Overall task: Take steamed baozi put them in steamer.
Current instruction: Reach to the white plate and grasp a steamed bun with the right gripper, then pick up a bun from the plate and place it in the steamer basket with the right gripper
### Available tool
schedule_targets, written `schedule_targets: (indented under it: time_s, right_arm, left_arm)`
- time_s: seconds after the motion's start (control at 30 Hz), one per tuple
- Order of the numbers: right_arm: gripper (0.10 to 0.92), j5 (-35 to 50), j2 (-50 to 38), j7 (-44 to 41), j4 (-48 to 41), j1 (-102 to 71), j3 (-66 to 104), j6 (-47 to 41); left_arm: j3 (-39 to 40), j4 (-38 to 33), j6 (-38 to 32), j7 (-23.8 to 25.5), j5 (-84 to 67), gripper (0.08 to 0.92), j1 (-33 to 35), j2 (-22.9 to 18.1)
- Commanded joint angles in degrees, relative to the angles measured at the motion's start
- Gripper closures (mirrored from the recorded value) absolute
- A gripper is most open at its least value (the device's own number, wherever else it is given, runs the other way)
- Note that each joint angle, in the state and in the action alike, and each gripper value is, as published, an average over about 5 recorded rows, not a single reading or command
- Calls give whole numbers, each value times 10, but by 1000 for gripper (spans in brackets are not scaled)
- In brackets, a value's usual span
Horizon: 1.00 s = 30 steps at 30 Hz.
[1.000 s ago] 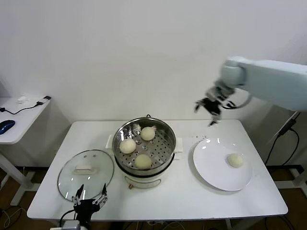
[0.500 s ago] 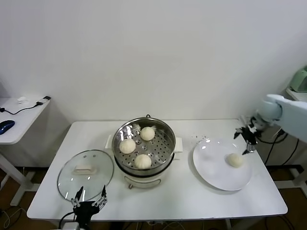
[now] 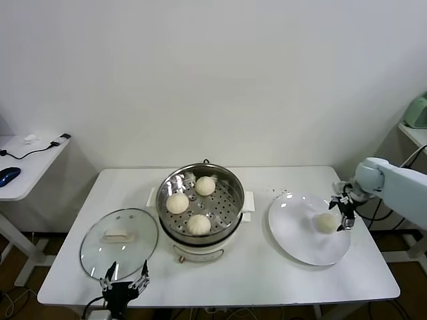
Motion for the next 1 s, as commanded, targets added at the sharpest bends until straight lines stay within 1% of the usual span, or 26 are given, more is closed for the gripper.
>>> schedule_targets:
  time_s: [0.03, 0.1, 0.2, 0.33, 0.43, 0.57, 0.67, 0.77, 0.87, 1.0]
  right_arm:
    - [203, -26, 21, 16, -34, -77, 86, -14]
    - [203, -27, 22, 13, -34, -76, 84, -15]
    - [225, -28, 22, 14, -32, -76, 84, -15]
    - [324, -23, 20, 12, -25, -66, 83, -17]
    - [382, -15, 15, 4, -13, -46, 63, -18]
    - [414, 17, -2, -9, 22, 18, -1, -22]
    - [422, 72, -13, -13, 67, 107, -79, -27]
    - [423, 155, -7, -7, 126, 241, -192, -36]
    - [423, 247, 20, 8, 194, 376, -292, -53]
    - [423, 370, 72, 40, 276, 501, -341, -89]
  left_arm:
    - [1, 1, 0, 0, 1, 177, 0, 1]
    - [3, 1, 0, 0, 1, 177, 0, 0]
    - [4, -1, 0, 0, 2, 177, 1, -1]
    - [5, -2, 0, -1, 3, 177, 3, -1]
    - [5, -3, -1, -1, 4, 177, 5, -1]
    - [5, -8, -1, -1, 4, 177, 8, 0]
    - [5, -11, -1, -1, 4, 177, 10, 0]
    - [6, -14, -1, -1, 4, 177, 11, 1]
    - [7, -17, 0, 0, 4, 177, 10, 2]
    - [9, -20, 1, 0, 3, 177, 7, 4]
